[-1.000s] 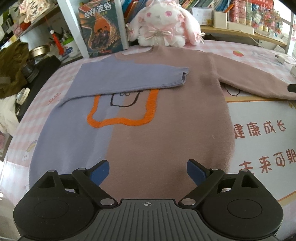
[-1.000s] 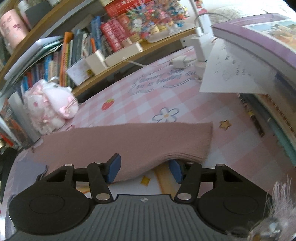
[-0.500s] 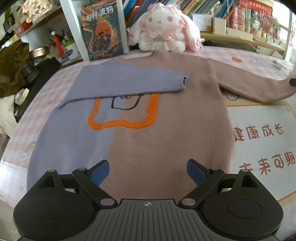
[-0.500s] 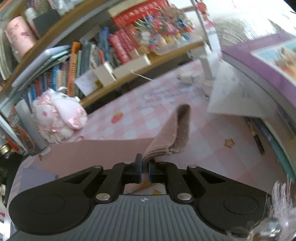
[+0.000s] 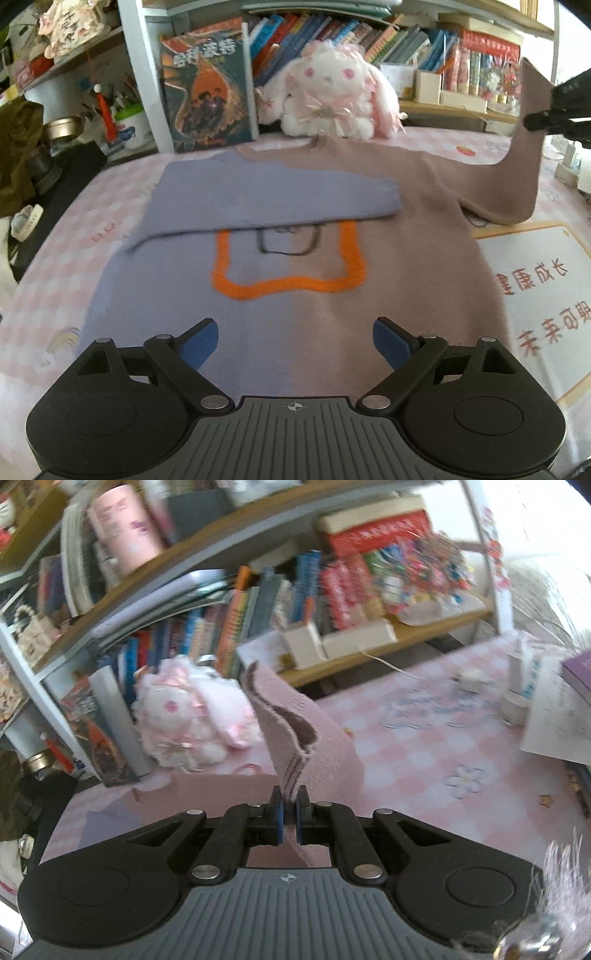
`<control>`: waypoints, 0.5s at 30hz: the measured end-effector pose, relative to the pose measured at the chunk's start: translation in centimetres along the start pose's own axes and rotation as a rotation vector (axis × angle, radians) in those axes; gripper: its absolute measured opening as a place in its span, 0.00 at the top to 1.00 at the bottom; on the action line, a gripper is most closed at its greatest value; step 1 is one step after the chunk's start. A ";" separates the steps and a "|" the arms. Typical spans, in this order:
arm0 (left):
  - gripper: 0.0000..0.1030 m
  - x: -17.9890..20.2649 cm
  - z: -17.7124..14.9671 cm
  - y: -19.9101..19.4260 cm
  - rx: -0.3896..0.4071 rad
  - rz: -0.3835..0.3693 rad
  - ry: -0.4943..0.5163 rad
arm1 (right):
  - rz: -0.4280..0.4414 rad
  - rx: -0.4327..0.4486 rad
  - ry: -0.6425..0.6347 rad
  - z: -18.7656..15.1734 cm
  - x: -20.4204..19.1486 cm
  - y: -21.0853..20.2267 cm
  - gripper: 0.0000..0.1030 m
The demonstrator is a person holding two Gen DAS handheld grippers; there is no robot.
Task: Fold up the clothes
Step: 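Lift the pink sleeve and lay it across the body with the right gripper, then open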
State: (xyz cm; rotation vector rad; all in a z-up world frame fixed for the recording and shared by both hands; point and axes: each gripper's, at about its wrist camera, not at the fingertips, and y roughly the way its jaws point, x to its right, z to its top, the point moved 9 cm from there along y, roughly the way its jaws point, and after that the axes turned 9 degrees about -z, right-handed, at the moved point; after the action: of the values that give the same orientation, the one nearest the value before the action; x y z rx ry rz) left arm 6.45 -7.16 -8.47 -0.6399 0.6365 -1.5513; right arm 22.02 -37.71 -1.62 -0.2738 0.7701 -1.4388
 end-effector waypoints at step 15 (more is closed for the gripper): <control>0.10 -10.0 0.2 -2.9 0.084 -0.075 0.097 | 0.063 0.054 -0.136 -1.4 -20.0 1.8 0.94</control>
State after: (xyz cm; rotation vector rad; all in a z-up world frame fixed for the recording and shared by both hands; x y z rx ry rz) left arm 5.21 2.99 -6.54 -0.5332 0.6217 -1.6783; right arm 23.64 -18.03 2.46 -0.3003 0.6237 -1.3646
